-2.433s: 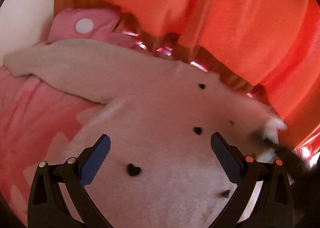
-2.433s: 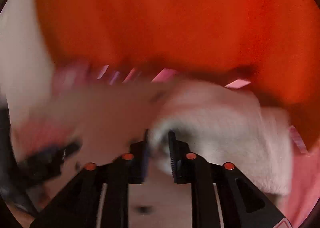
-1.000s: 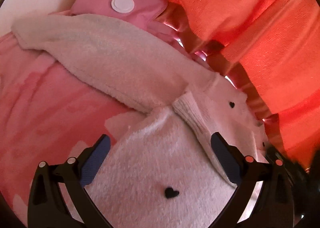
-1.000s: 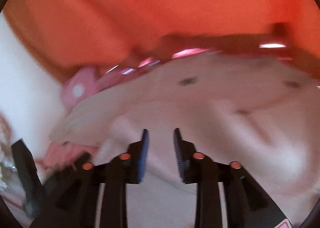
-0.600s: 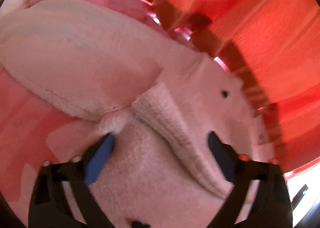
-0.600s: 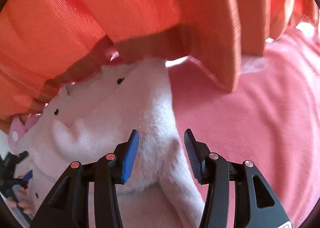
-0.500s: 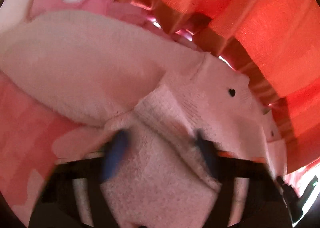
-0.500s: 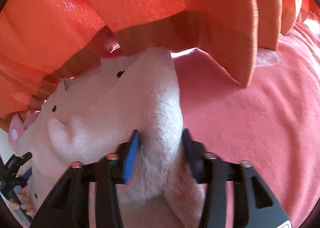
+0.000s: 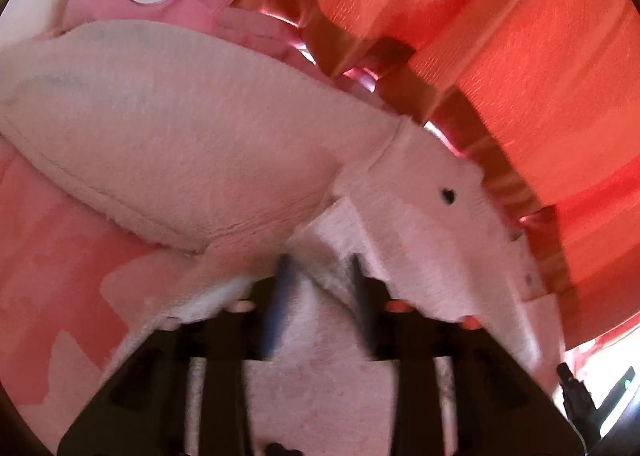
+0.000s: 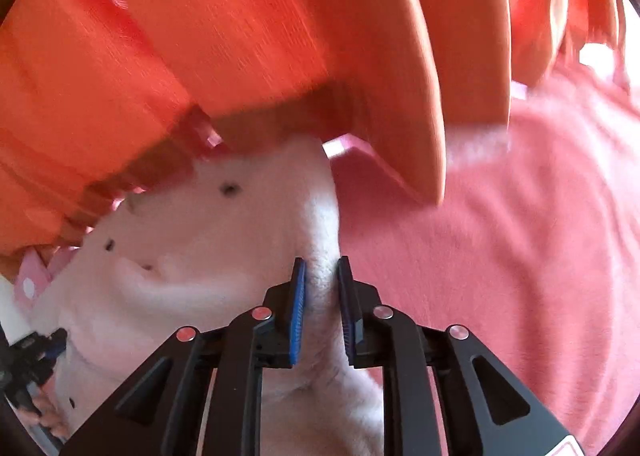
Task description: Fold small clothes
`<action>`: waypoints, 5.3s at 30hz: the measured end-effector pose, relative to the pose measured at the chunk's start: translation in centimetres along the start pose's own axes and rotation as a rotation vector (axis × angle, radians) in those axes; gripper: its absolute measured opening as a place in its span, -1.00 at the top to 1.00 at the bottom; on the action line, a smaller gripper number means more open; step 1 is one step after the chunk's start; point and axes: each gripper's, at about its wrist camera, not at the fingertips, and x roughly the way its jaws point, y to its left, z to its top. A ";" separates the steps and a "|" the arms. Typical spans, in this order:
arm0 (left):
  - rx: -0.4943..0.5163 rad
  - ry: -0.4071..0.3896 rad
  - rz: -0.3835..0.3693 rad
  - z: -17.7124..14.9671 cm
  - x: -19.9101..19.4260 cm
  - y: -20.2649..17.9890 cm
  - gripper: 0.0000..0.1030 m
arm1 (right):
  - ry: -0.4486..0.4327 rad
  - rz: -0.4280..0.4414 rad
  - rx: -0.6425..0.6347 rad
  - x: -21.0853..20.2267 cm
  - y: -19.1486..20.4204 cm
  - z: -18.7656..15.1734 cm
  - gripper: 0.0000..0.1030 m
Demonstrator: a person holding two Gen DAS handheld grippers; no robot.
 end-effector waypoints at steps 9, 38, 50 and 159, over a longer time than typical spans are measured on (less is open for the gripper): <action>0.085 -0.053 0.097 -0.7 -0.6 -1.3 0.26 | 0.087 -0.011 -0.040 -0.3 2.1 -2.0 0.67; 0.096 -0.254 -0.111 7.4 -12.3 -4.6 0.88 | 0.071 0.105 -0.147 -4.6 9.9 -7.2 0.20; 0.363 0.008 -0.154 -9.2 -3.7 -14.8 0.13 | 0.107 0.053 -0.074 -2.1 5.5 -5.5 0.04; 0.137 0.128 0.075 -6.8 -12.9 4.9 -0.46 | 0.355 0.139 0.110 -6.4 -2.6 -10.0 -0.14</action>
